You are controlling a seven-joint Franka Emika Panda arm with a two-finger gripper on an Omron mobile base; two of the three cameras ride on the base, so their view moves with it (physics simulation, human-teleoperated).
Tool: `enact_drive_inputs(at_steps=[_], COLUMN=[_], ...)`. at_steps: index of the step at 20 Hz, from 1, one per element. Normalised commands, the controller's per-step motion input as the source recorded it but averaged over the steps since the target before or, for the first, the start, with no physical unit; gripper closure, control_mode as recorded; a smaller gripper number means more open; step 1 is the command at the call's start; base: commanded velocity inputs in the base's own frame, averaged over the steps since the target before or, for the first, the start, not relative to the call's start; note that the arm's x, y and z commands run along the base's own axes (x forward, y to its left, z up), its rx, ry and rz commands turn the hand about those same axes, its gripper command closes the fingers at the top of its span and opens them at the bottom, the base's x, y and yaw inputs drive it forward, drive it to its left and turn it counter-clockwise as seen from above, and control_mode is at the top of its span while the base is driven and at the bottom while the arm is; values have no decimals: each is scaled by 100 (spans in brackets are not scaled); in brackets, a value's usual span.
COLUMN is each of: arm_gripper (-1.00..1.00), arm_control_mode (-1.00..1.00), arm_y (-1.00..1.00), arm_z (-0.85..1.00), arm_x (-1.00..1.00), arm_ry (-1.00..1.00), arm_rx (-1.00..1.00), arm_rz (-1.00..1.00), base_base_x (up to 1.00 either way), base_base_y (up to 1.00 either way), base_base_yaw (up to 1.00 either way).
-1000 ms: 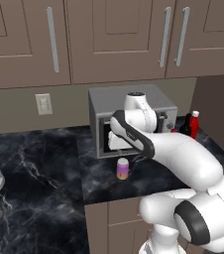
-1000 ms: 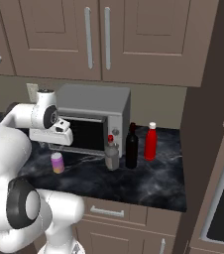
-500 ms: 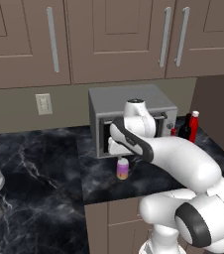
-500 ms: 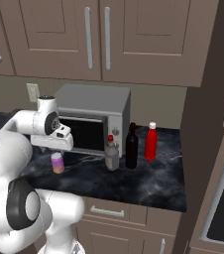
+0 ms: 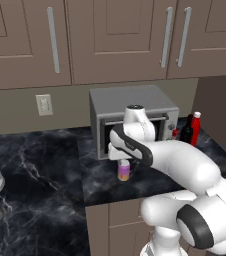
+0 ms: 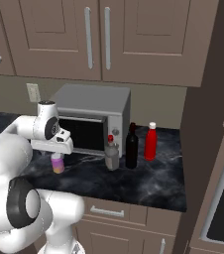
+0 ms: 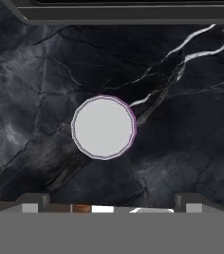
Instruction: Move the drinks to the dining counter.
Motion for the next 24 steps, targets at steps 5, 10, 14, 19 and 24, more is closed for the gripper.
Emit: enact_drive_inputs(at_steps=[5,10,14,19,24], arm_gripper=[-100,-100,-100,-100,-100], arm_control_mode=[-100,-100,-100,-100,-100], arm_y=[1,0,1,2,7], arm_z=[-10,-4,-5,-8,-16], arm_x=[10,16,14,7,8], arm_ry=[0,0,0,0,0], arm_rx=[0,0,0,0,0], arm_rz=[0,0,0,0,0], base_base_x=[0,0,0,0,0], base_base_y=[0,0,0,0,0], base_base_yaw=[0,0,0,0,0])
